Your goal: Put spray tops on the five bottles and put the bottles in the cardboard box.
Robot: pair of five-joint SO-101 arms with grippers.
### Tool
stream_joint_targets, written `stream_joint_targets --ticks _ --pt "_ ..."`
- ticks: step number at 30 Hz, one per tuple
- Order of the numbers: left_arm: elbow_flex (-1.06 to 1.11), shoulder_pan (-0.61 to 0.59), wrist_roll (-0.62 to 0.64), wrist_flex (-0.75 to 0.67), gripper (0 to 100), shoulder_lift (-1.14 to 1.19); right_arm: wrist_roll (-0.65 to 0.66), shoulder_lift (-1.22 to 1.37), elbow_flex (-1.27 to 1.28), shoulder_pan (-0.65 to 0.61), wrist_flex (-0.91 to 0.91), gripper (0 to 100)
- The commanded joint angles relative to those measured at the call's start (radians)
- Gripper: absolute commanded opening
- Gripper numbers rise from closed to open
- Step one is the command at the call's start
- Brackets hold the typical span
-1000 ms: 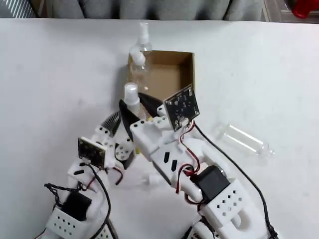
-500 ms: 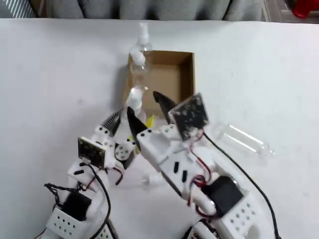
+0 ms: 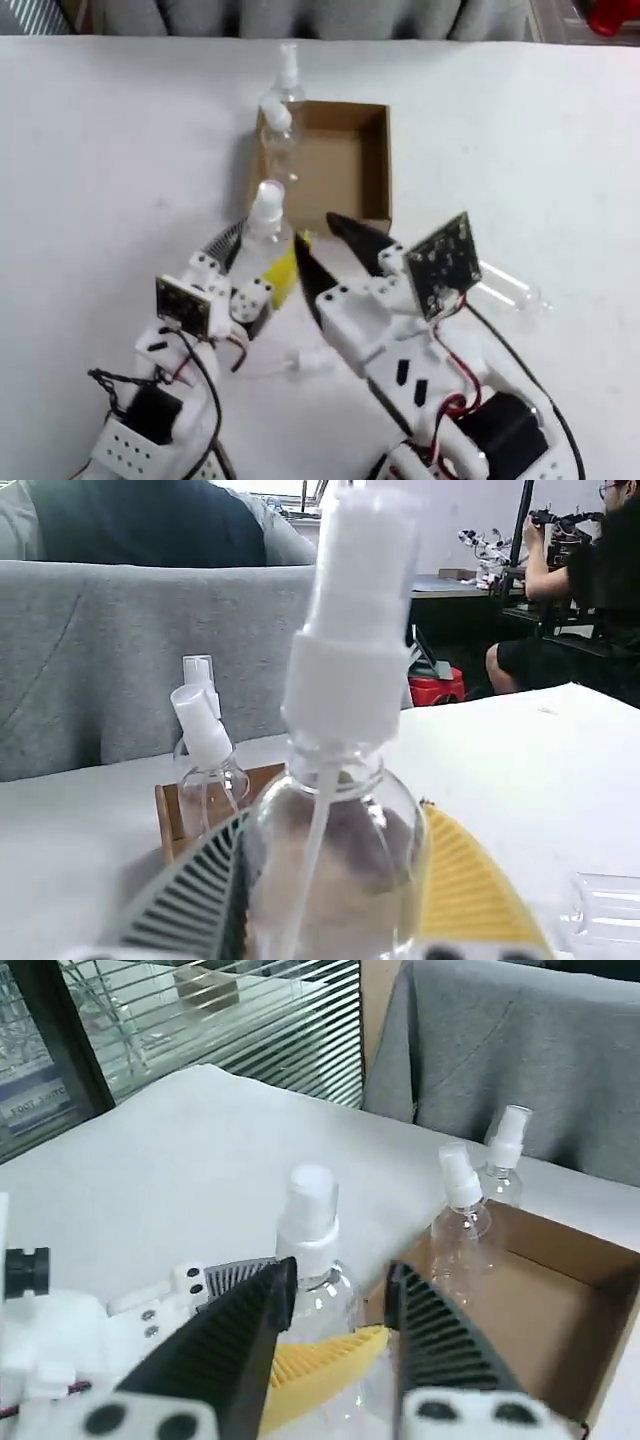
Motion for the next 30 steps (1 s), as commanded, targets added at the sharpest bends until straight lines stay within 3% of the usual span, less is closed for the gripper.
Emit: stream_joint_targets --ticks 1,14,18,30 --pt "-0.02 0.01 -0.008 0.008 2 -0.022 0.009 -0.002 -0.044 0.061 0.031 3.6" --pt "-0.018 0.01 -0.008 0.008 2 -0.022 0.005 0.137 0.175 0.401 -0.084 1.5" --pt "-0.018 0.01 -0.008 0.008 2 -0.021 0.005 0.223 0.181 0.401 -0.097 1.5" --pt "-0.018 0.015 -0.006 0.005 2 -0.021 0.005 0.475 0.176 0.314 -0.383 1.5"
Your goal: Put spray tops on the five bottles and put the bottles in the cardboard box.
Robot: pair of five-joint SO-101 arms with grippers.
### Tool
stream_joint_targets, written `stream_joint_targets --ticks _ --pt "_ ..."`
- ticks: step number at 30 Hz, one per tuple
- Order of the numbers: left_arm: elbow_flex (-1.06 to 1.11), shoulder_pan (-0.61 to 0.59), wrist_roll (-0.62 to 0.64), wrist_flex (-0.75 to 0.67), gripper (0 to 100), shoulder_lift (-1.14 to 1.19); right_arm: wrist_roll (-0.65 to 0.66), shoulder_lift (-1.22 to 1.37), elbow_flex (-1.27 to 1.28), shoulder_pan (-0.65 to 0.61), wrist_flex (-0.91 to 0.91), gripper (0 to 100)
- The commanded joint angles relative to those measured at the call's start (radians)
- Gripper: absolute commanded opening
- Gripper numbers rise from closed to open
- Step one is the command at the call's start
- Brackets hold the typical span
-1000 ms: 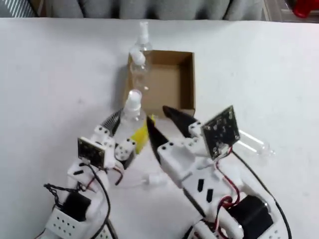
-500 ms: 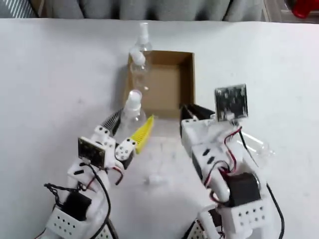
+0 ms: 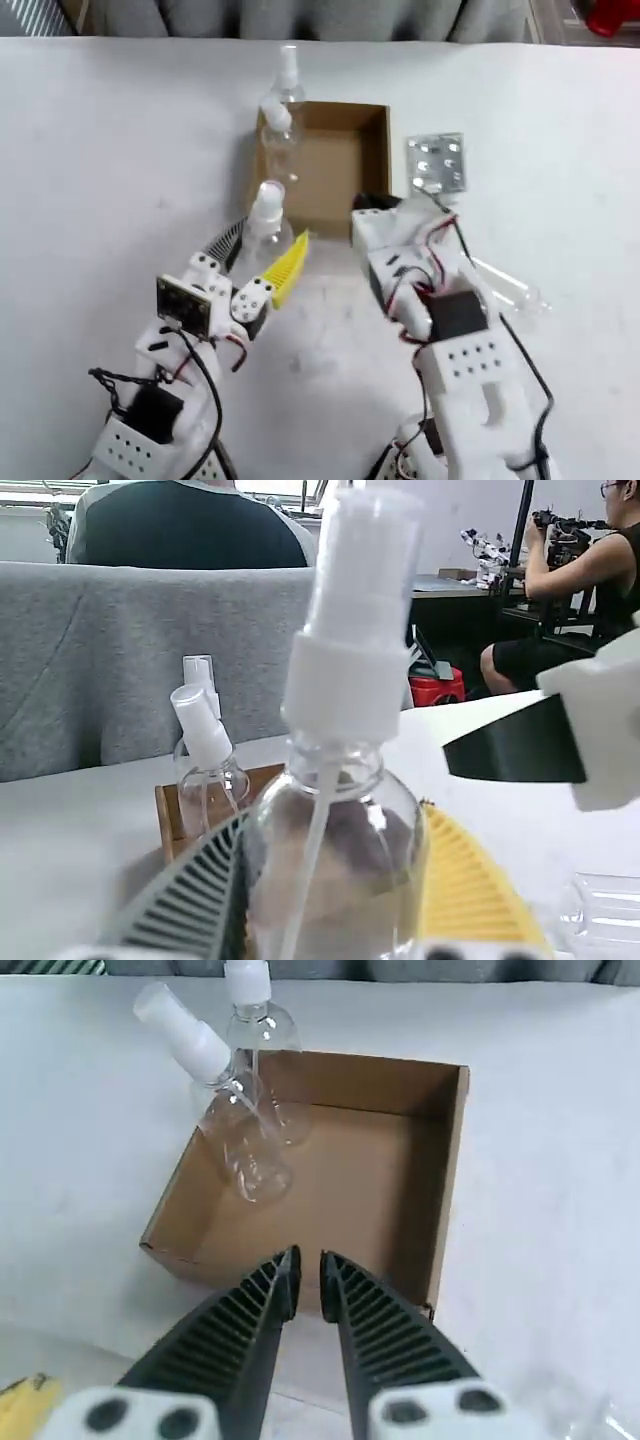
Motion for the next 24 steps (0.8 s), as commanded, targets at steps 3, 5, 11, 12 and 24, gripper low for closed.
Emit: stream_joint_targets --ticks 3,5,11,12,24 --pt "-0.018 0.012 -0.005 0.002 2 -0.021 0.005 0.039 -0.052 -0.042 -0.062 1.5" --pt "-0.018 0.012 -0.003 0.0 2 -0.021 0.003 0.035 -0.075 -0.044 -0.068 1.5" --pt "-0.02 0.015 -0.003 0.0 2 -0.021 0.002 0.031 -0.149 -0.082 -0.068 1.5" --pt "-0.02 0.016 -0.003 0.002 2 -0.021 0.002 0.031 -0.157 -0.102 -0.07 1.5" --pt "-0.003 0.016 -0.005 0.005 2 -0.021 0.003 0.031 -0.206 -0.314 -0.051 1.5"
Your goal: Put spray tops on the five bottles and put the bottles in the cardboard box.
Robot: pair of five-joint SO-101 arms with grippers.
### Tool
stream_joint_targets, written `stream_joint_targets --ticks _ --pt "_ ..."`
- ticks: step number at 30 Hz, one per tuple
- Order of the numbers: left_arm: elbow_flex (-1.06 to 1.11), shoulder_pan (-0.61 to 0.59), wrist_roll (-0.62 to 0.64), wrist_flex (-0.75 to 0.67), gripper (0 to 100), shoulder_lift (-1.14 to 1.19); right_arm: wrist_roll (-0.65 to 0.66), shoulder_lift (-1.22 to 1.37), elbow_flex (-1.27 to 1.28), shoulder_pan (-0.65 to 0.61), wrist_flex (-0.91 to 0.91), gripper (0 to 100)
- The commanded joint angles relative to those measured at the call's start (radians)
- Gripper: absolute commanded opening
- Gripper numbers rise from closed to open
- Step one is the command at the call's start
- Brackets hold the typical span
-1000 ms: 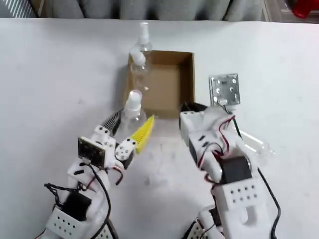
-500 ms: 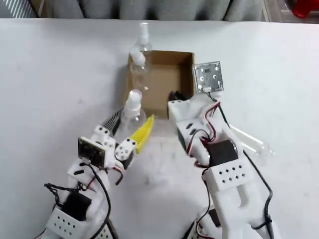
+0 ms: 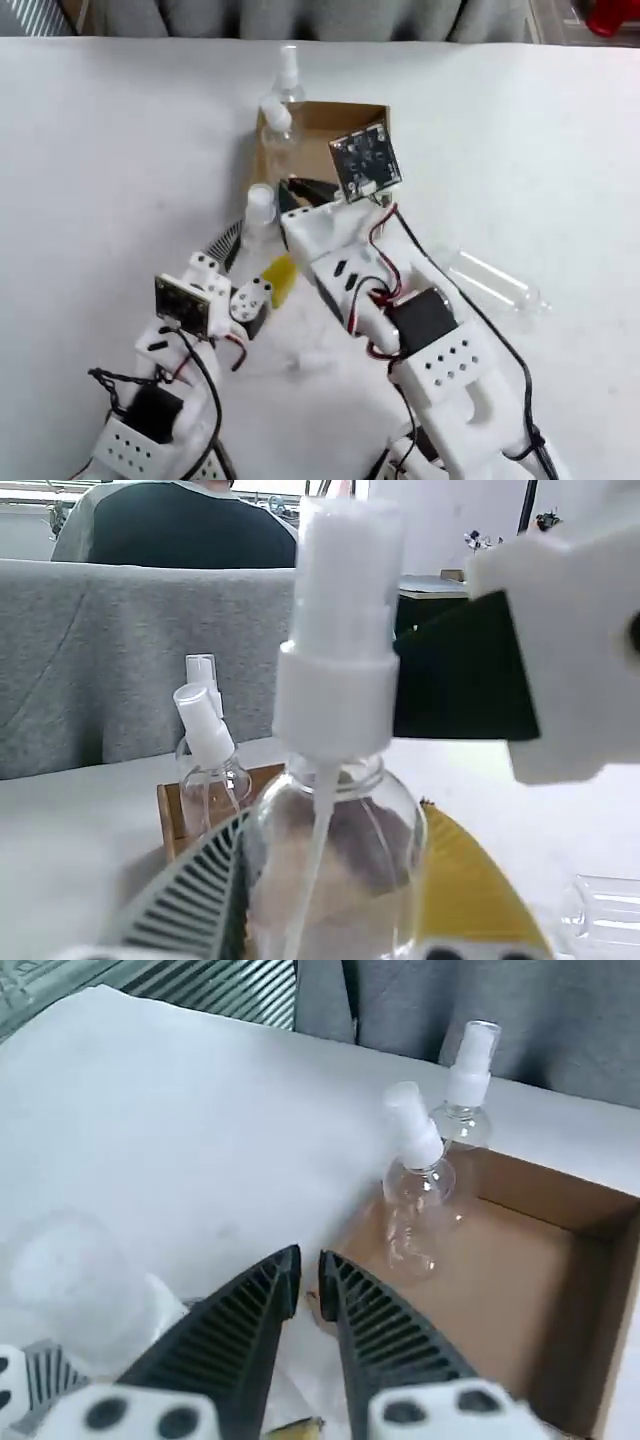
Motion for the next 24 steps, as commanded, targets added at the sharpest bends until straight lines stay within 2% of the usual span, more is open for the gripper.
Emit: stream_joint_targets --ticks 1,8,18,24 --pt "-0.003 0.018 -0.011 0.003 2 -0.021 0.003 -0.005 -0.057 -0.041 -0.007 1.5" --pt "-0.003 0.016 -0.011 0.0 2 -0.021 0.011 -0.004 -0.055 0.019 0.001 1.5" --pt "-0.005 0.012 -0.012 0.011 2 -0.021 0.011 -0.005 0.11 0.248 0.008 1.5" --pt "-0.089 0.012 -0.014 0.17 2 -0.021 0.011 0.002 0.227 0.369 0.007 1.5"
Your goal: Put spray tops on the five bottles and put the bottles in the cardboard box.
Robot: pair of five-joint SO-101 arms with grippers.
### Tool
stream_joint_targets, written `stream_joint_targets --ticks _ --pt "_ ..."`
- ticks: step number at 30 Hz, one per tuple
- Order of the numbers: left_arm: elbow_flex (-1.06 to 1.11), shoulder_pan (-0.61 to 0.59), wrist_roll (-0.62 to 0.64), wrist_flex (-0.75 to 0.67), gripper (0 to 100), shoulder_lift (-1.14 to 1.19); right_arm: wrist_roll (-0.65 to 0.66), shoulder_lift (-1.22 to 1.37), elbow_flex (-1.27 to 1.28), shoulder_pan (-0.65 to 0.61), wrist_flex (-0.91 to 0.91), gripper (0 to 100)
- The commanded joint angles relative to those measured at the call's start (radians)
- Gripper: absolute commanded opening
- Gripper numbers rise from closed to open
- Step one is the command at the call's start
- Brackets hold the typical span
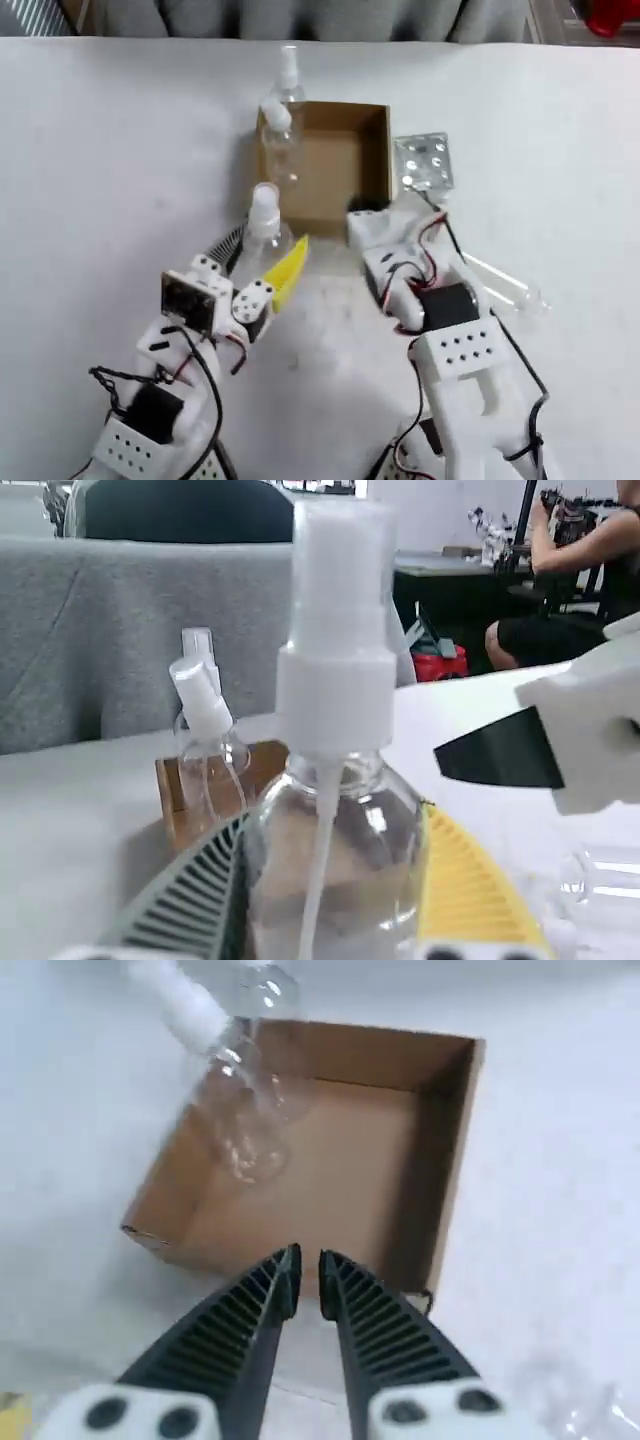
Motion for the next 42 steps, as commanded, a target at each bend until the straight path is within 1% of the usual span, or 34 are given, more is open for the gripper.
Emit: stream_joint_targets --ticks 1,4,6,9,11,13,16,20,23,26,29,31,35,37,40,42 --pt "-0.094 0.01 -0.011 0.086 2 -0.021 0.012 -0.002 0.025 0.054 0.005 1.5" --pt "-0.106 0.01 -0.011 0.12 2 -0.021 0.012 -0.005 0.06 0.067 0.005 1.5" --pt "-0.107 0.005 -0.011 0.118 2 -0.021 0.012 -0.005 0.081 0.084 -0.001 1.5" --pt "-0.123 -0.044 -0.011 0.121 2 -0.019 0.012 -0.005 0.123 0.102 0.002 1.5" --pt "-0.157 -0.071 -0.011 0.157 2 -0.019 0.012 -0.005 0.172 0.128 -0.002 1.5" --pt "-0.189 -0.074 -0.011 0.203 2 -0.019 0.012 -0.005 0.209 0.166 -0.002 1.5" --pt "-0.209 -0.074 -0.011 0.216 2 -0.019 0.012 -0.005 0.232 0.213 -0.002 1.5" --pt "-0.224 -0.082 -0.011 0.227 2 -0.01 0.012 -0.005 0.265 0.222 -0.007 1.5" --pt "-0.284 -0.082 -0.032 0.262 2 0.079 0.012 -0.005 0.315 0.223 -0.077 1.5" --pt "-0.405 -0.082 -0.048 0.319 2 0.24 0.011 -0.005 0.353 0.223 -0.147 1.5" --pt "-0.491 -0.082 -0.046 0.324 2 0.386 0.005 -0.005 0.377 0.22 -0.186 1.5" --pt "-0.511 -0.082 -0.028 0.298 2 0.443 0.003 -0.005 0.382 0.217 -0.196 1.5" --pt "-0.473 -0.102 0.114 0.14 2 0.478 0.003 -0.015 0.381 0.213 -0.196 1.5" --pt "-0.451 -0.13 0.157 0.066 2 0.483 0.003 -0.05 0.381 0.205 -0.193 1.5" --pt "-0.419 -0.185 0.19 -0.048 2 0.483 0.002 -0.147 0.391 0.166 -0.173 1.5" --pt "-0.393 -0.209 0.222 -0.137 2 0.483 0.002 -0.228 0.407 0.114 -0.16 1.5"
